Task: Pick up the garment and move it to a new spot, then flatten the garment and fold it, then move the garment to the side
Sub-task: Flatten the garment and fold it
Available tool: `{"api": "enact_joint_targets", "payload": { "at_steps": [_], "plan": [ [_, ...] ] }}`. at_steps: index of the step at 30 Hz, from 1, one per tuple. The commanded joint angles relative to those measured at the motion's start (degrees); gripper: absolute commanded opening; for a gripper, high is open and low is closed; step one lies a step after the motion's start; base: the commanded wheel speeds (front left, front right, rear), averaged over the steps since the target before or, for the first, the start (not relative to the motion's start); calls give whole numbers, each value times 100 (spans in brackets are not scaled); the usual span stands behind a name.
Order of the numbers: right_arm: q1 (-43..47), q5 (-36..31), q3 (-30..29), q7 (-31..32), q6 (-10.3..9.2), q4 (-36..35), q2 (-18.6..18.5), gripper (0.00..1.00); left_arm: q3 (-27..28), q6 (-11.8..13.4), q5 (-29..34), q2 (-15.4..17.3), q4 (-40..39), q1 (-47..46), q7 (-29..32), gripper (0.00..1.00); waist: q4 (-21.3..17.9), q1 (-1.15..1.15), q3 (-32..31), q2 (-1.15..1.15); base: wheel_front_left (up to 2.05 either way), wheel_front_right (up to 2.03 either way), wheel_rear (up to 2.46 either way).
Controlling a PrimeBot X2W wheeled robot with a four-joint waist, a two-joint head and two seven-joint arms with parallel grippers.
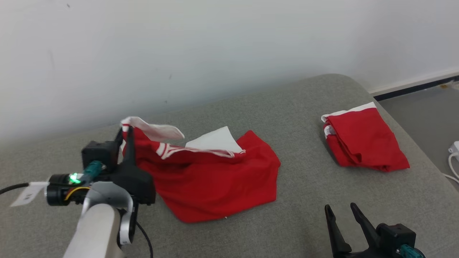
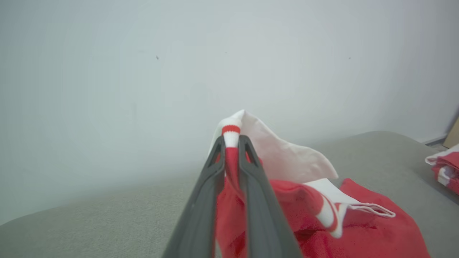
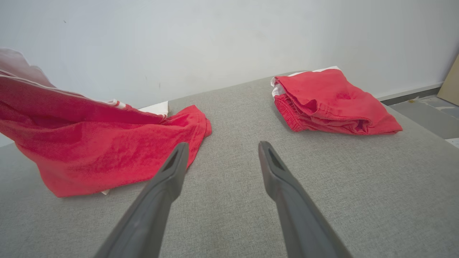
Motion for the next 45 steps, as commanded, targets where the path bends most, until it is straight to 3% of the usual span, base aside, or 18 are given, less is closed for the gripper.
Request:
{"api": "enact_joint_targets", "payload": {
  "at_steps": [1, 6, 11, 12, 13, 20, 25, 31, 35, 45],
  "plan": [
    [48, -19, -22, -5, -11, -17, 0, 100, 160, 83, -70, 96, -243, 45, -165, 0, 163, 0, -88, -1, 0, 0, 0],
    [65, 0, -30, 6, -11, -32, 0, 100, 757, 462, -285, 344, -772, 499, -465, 0, 290, 0, -138, -1, 0, 0, 0],
    [88, -22, -60, 47, -11, -75, 0, 100, 1416, 877, -671, 438, -848, 1375, -293, 0, 343, 0, -147, -1, 0, 0, 0],
    [100, -25, -66, 54, -11, -86, 0, 100, 1475, 873, -756, 437, -782, 1526, -220, 44, 350, 0, -142, -1, 0, 0, 0],
    [111, -25, -73, 52, -11, -97, 1, 100, 1515, 832, -831, 409, -722, 1635, -178, 100, 356, 0, -136, -1, 0, 0, 0],
    [129, -13, -128, 64, -11, -117, 0, 100, 1246, 533, -922, 362, -324, 1922, 40, 100, 436, 0, -128, -1, 0, 0, 0],
    [136, -6, -116, 76, -11, -115, 0, 100, 211, -167, -471, 286, -487, 1456, 307, 100, 493, 0, -135, -1, 0, 0, 0],
    [-11, 103, 98, 33, -11, -66, 1, 100, -775, -673, 51, 178, -33, 827, 877, 100, 320, 0, -22, -1, 0, 0, 0],
    [-37, 121, 107, -1, -11, -15, -1, 100, -1172, -683, 444, 155, 451, 447, 1103, 100, 95, 0, 84, -1, 0, 0, 0],
    [-86, 135, 93, -102, -11, 86, 0, 100, -1290, -515, 571, 84, 1248, 46, 982, 100, -285, 0, 340, -1, 0, 0, 0]
  ]
}}
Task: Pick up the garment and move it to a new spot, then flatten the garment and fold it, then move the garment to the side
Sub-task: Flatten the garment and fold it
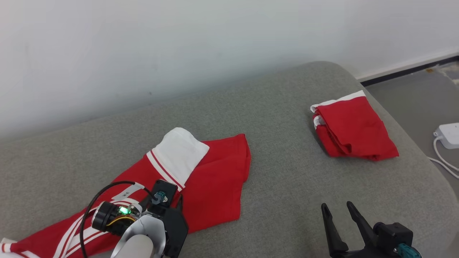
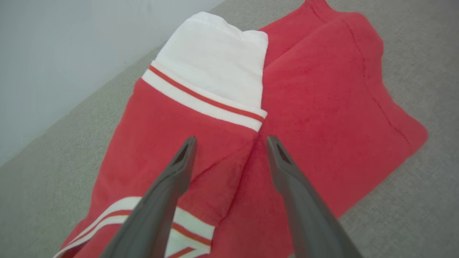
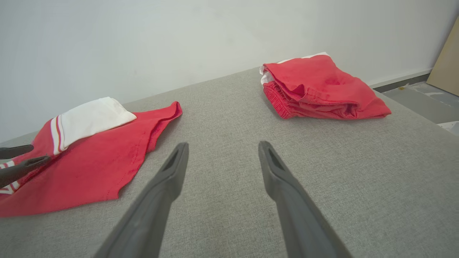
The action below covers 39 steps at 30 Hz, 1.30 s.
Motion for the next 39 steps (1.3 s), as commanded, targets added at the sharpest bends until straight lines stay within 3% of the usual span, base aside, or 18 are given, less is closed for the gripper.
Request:
{"api": "enact_joint_targets", "payload": {
  "at_steps": [1, 5, 6, 7, 8, 9, 17, 25, 33, 37, 38, 39],
  "plan": [
    [-34, 22, 10, -39, -11, 14, 0, 100, -14, 34, 31, -2, 72, -54, -49, 100, -96, 0, 100, 0, 0, 0, 0],
    [-65, 28, 27, -60, -11, 43, 0, 100, -42, 72, 30, -8, 260, -127, -112, 100, -117, 0, 124, 0, 0, 0, 0],
    [-88, 28, 35, -56, -11, 50, 0, 100, -4, 99, -14, -12, 288, -140, -165, 83, -124, 0, 127, 0, 0, 0, 0],
    [-109, 25, 44, -50, -11, 54, 0, 100, 16, 120, -29, -2, 318, -162, -203, 57, -130, 0, 130, 0, 0, 0, 0],
    [-125, 21, 52, -45, -11, 56, 0, 100, 42, 155, -51, -5, 348, -174, -246, 23, -133, 0, 132, 0, 0, 0, 0],
    [-129, 16, 53, -42, -11, 56, 0, 100, 75, 182, -86, -14, 381, -179, -279, 0, -133, 0, 131, 0, 0, 0, 0],
    [-55, -57, -67, -35, -11, 36, -1, 100, 566, 386, -571, -95, 298, -227, -891, 0, 19, 0, 57, 0, 0, 0, 0],
    [100, -68, -126, -8, -11, -2, 0, 100, 1792, 851, -1550, -25, -890, 789, -1894, 0, 476, 0, -139, 0, 0, 0, 0],
    [121, -113, -119, 74, -11, -60, -2, 100, 2778, 1106, -2460, -65, -1851, 2205, -2113, 0, 804, 0, -259, 0, 0, 0, 0],
    [131, -128, -122, 106, -11, -83, 0, 100, 2841, 1068, -2744, -194, -1857, 2667, -1856, 0, 869, 0, -305, 0, 0, 0, 0],
    [132, -135, -123, 118, -11, -89, -1, 100, 2865, 1067, -2773, -216, -1853, 2720, -1836, 10, 877, 0, -314, 0, 0, 0, 0],
    [134, -144, -122, 131, -11, -96, -1, 100, 2857, 1066, -2833, -234, -1836, 2785, -1776, 80, 888, 0, -325, 0, 0, 0, 0]
  ]
}}
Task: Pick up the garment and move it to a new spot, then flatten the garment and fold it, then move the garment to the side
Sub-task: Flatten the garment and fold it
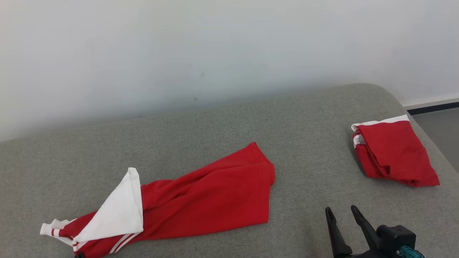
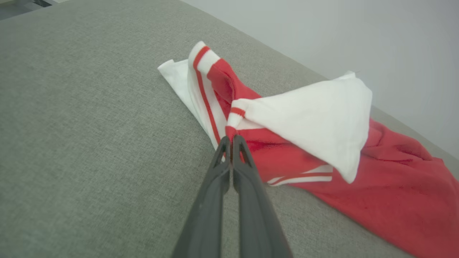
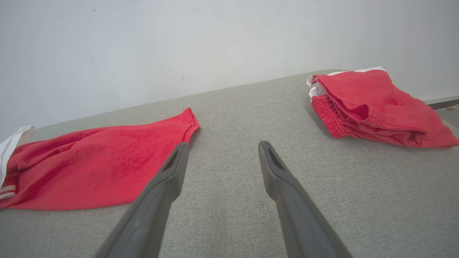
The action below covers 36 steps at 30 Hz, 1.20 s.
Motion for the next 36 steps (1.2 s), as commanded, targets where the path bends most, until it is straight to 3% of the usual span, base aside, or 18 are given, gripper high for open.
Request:
{"api": "enact_joint_targets", "payload": {
  "at_steps": [1, 5, 9, 15, 20, 21, 28, 36],
  "plan": [
    [31, -38, -10, 24, -11, -32, -3, 100, 53, -12, -138, -50, 8, 98, 29, 100, 45, 0, -45, 0, 0, 0, 0],
    [43, -44, -10, 185, -11, -22, -2, 100, 194, -221, -700, -222, -109, 165, -47, 100, 141, 0, -108, 0, 0, 0, 0],
    [-183, 137, -102, 788, -11, 17, -2, 100, 77, -557, -946, -286, -304, 289, -122, 100, 301, 0, -164, 0, 0, 0, 0],
    [-1069, 235, -514, 2132, -11, 252, -44, 100, -667, -978, 214, 30, -1011, 542, -742, 100, 774, 0, -104, 0, 0, 0, 0],
    [-2017, 23, -918, 2700, -11, 1044, -53, 100, -1167, -1139, 818, 70, -1373, 583, -851, 100, 1356, 0, 46, 0, 0, 0, 0],
    [-2017, 23, -918, 2700, -11, 1044, -53, 100, -1167, -1139, 818, 70, -1373, 583, -851, 100, 1356, 0, 46, 0, 0, 0, 0],
    [-3237, -603, -1863, 2932, -11, 2760, -235, 100, -1773, -1205, 1512, 30, -1872, 337, -907, 100, 2284, 0, 561, 0, 0, 0, 0],
    [-4131, -1182, -2253, 2811, -11, 3807, -556, 100, -1975, -1411, 1497, -62, -1969, 47, -918, 100, 2844, 0, 1149, 0, 0, 0, 0]
  ]
}}
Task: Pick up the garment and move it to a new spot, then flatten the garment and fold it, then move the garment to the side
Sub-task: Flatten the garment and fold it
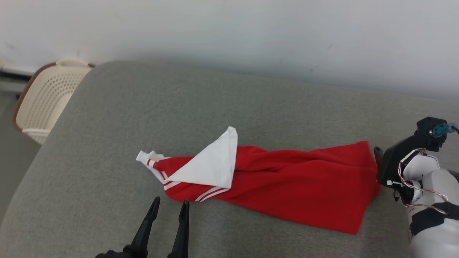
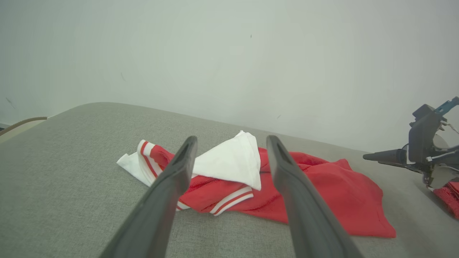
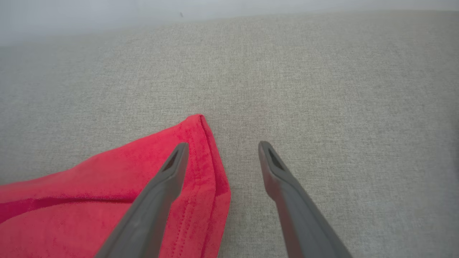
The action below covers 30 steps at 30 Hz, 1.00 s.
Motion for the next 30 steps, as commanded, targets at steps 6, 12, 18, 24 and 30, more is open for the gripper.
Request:
{"api": "enact_joint_targets", "payload": {
  "at_steps": [6, 12, 18, 24, 30],
  "plan": [
    [-379, -340, -50, 21, -13, 587, -144, 100, 4, -109, -107, -49, 159, -161, -40, 100, 607, -1, 634, 0, 0, 0, 0],
    [-352, -611, -421, 220, -13, 1102, -237, 83, 53, -184, -130, -71, 282, -224, -36, 100, 599, -1, 657, 0, 0, 0, 0],
    [-389, -622, -285, -341, -10, 1093, -40, 0, 124, -238, -139, -93, 382, -225, -37, 100, 480, -1, 505, 0, 0, 0, 0],
    [-195, 155, 566, -1440, -12, 437, 156, 0, 191, -241, -120, -71, 469, -124, -38, 100, 269, -1, 131, 0, 0, 0, 0],
    [785, 1011, 1393, -1536, -12, -997, 83, 0, 306, -190, -145, -45, 442, 32, -38, 100, -52, -1, -179, 0, 0, 0, 0]
  ]
}}
